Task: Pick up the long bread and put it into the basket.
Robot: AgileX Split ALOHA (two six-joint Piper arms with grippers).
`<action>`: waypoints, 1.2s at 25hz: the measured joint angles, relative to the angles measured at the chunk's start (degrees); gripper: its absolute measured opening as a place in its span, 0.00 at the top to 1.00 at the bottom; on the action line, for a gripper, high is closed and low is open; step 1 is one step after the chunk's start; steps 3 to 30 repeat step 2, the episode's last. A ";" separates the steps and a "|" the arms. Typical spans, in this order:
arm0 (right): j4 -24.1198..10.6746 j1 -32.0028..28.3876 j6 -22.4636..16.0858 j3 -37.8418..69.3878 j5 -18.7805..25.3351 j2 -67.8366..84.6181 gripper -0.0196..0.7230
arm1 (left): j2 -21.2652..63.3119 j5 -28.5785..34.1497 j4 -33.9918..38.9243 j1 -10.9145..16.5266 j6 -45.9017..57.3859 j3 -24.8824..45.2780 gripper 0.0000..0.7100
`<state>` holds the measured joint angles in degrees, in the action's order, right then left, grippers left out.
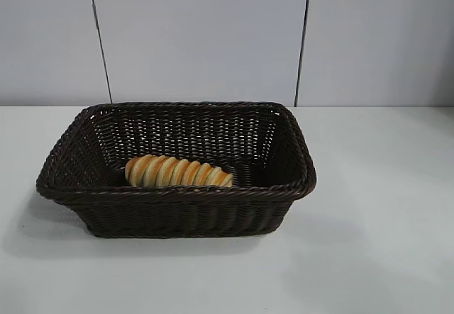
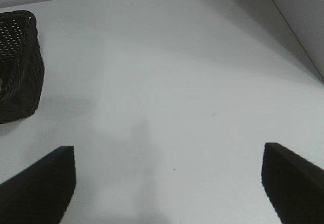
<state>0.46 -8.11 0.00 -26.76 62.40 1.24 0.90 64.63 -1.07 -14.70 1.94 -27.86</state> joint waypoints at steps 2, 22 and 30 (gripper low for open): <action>0.00 0.00 0.00 0.00 0.00 0.00 0.04 | 0.00 0.00 0.00 0.00 0.00 0.00 0.02; 0.00 0.00 0.00 0.00 0.00 0.00 0.04 | 0.00 0.00 0.00 0.00 0.00 0.00 0.02; 0.00 0.00 0.00 0.00 0.00 0.00 0.04 | 0.00 0.00 0.00 0.00 0.00 0.00 0.02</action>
